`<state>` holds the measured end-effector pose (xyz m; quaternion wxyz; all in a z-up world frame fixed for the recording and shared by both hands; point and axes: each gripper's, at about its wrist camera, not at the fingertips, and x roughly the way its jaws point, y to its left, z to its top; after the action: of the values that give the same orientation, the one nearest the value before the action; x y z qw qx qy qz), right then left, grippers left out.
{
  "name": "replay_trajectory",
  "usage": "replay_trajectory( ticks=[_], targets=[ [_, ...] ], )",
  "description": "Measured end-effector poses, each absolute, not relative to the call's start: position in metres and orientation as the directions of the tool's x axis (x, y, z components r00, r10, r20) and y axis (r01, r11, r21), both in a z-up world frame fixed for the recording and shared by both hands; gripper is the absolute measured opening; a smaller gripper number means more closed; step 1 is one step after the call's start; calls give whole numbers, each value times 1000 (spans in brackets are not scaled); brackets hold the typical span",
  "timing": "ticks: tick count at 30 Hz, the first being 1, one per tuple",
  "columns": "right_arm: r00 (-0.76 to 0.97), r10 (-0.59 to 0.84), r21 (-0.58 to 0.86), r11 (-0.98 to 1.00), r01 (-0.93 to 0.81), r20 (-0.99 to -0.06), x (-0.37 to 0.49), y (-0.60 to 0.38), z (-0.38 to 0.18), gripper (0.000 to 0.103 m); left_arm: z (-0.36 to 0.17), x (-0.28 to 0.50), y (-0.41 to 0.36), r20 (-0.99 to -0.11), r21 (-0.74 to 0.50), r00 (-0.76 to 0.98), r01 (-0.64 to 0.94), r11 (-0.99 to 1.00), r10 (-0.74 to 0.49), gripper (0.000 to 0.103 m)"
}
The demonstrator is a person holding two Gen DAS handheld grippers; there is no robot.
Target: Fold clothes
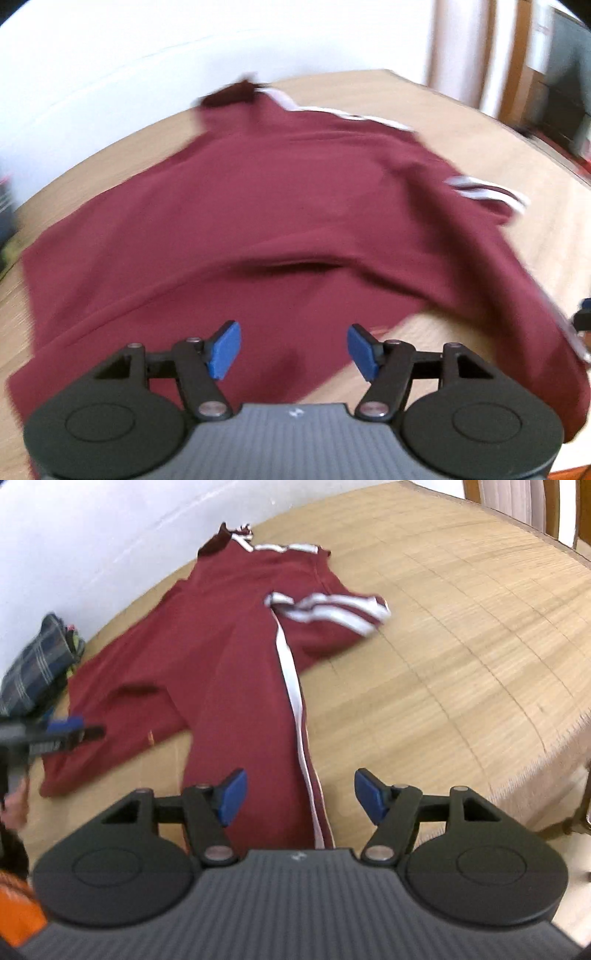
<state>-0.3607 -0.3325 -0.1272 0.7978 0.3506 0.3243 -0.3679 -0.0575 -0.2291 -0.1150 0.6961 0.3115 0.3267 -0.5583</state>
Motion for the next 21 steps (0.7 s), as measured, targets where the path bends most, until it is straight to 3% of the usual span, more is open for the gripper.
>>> replay_trajectory(
  ticks=[3, 4, 5, 6, 9, 13, 17, 21],
  targets=[
    [490, -368, 266, 514, 815, -790, -360, -318, -141, 65, -121, -76, -238, -814, 69, 124, 991, 117, -568, 67],
    [482, -354, 256, 525, 812, -802, -358, -315, -148, 58, -122, -79, -240, -817, 70, 116, 992, 104, -565, 67],
    [479, -367, 233, 545, 806, -798, -354, -310, -152, 38, -124, -80, -240, -819, 70, 113, 993, 97, -562, 67],
    [485, -365, 227, 562, 795, -794, -353, -306, -150, 7, -125, -79, -240, -821, 72, 113, 993, 95, -560, 67],
    [595, -314, 368, 551, 749, -740, -356, -307, -133, 7, -125, -71, -235, -819, 80, 132, 990, 116, -559, 67],
    [794, -317, 567, 568, 597, -519, -344, -328, -66, 7, -120, -54, -221, -806, 72, 164, 981, 181, -569, 67],
    [911, -236, 599, 693, 401, -337, -295, -361, 2, 7, -113, -31, -199, -790, 64, 213, 961, 269, -575, 67],
    [942, -86, 529, 809, 256, -324, -199, -379, 33, 6, -110, -11, -174, -783, 63, 268, 932, 357, -561, 67]
  ],
)
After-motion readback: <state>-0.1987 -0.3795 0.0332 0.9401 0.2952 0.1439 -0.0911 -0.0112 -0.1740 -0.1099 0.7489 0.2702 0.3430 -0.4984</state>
